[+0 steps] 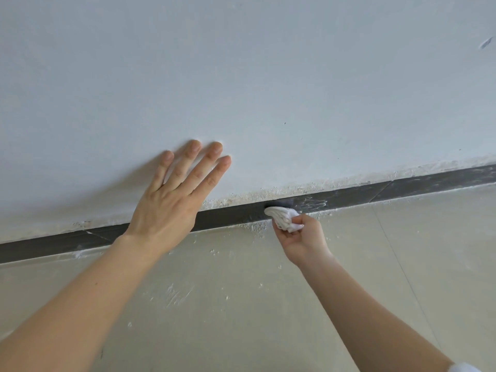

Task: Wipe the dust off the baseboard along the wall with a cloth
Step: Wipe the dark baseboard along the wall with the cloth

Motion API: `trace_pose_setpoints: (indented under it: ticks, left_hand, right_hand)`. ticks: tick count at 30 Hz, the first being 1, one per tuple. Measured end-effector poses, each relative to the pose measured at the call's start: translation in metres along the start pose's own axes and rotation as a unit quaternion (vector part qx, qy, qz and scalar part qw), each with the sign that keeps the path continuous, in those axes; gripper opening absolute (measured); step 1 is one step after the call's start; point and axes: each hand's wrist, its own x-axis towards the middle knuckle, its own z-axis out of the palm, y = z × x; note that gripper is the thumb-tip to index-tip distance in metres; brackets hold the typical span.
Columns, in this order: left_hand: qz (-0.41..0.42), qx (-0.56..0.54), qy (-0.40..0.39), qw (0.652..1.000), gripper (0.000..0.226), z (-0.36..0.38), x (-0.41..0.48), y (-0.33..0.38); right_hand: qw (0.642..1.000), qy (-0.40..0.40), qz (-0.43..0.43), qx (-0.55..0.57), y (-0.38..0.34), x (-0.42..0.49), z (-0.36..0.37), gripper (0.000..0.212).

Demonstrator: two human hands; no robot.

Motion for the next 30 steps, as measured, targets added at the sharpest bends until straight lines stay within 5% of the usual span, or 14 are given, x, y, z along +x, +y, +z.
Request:
trace_pose_setpoints:
  ticks: [6,14,26,30]
  left_hand:
    - [-0.005,0.001,0.011,1.000,0.087,0.009,0.013,0.026]
    - [-0.019,0.017,0.032,0.999,0.098,0.029,0.033,0.063]
    - [-0.020,-0.014,0.048,0.999,0.115,0.041,0.029,0.057]
    - [-0.020,-0.028,0.043,0.999,0.114,0.040,0.030,0.057]
  right_hand:
    - [0.989,0.011,-0.042,0.139,-0.034,0.000,-0.031,0.035]
    - [0.997,-0.010,0.068,-0.026,0.008,0.005,-0.020,0.023]
    - [0.988,0.064,-0.113,0.085,-0.098,0.017,-0.062,0.029]
    - [0.994,0.062,-0.082,0.048,-0.083,0.010,-0.062,0.029]
